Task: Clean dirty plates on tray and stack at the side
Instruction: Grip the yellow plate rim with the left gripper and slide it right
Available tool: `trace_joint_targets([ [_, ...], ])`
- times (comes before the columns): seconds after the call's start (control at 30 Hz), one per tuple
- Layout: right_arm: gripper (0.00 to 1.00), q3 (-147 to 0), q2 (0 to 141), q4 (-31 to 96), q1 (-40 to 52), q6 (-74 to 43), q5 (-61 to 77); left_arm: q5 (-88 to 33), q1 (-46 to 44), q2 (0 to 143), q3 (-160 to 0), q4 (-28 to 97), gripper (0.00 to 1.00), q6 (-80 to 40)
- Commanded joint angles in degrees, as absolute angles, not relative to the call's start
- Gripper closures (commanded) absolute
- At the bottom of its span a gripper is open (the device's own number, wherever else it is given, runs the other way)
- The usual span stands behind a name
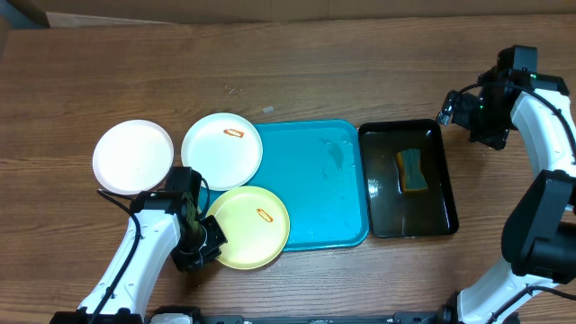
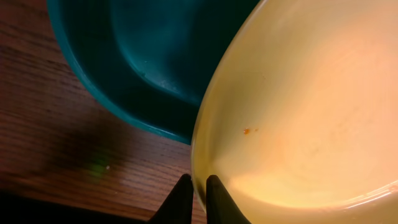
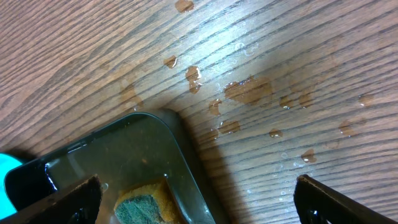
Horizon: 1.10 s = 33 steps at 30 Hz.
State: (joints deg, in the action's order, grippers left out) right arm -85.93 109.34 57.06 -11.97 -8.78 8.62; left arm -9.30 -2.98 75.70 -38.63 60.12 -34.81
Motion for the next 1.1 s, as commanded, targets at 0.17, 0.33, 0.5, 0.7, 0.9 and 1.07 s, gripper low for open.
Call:
trace_joint_targets([
  [0.17, 0.00, -86.48, 109.14, 56.90, -11.92, -8.78, 8.62, -10.15, -3.05, 74.94, -37.69, 60.38, 0.88, -35.33],
  [0.33, 0.00, -86.48, 109.14, 56.90, -11.92, -8.78, 8.62, -10.22, -3.38, 74.94, -37.65, 60.84, 0.94, -35.33],
  [0.5, 0.00, -86.48, 109.14, 56.90, -11.92, -8.78, 8.62, -14.94, -4.51, 74.94, -37.67, 59.55, 0.96, -33.30],
  [0.7, 0.00, -86.48, 109.14, 56.90, -11.92, -8.78, 8.62, -18.17, -4.58, 74.94, -38.72, 56.60, 0.96, -32.77],
  [0.9, 0.00, -86.48, 109.14, 56.90, -11.92, -8.78, 8.62, -19.11, -4.58, 74.94, -42.57, 52.97, 0.96, -33.54],
  [1.07, 0.00, -86.48, 109.14, 56.90, -11.92, -8.78, 8.62, -19.07, -6.04, 75.05, -43.42, 46.06, 0.96, -35.24],
])
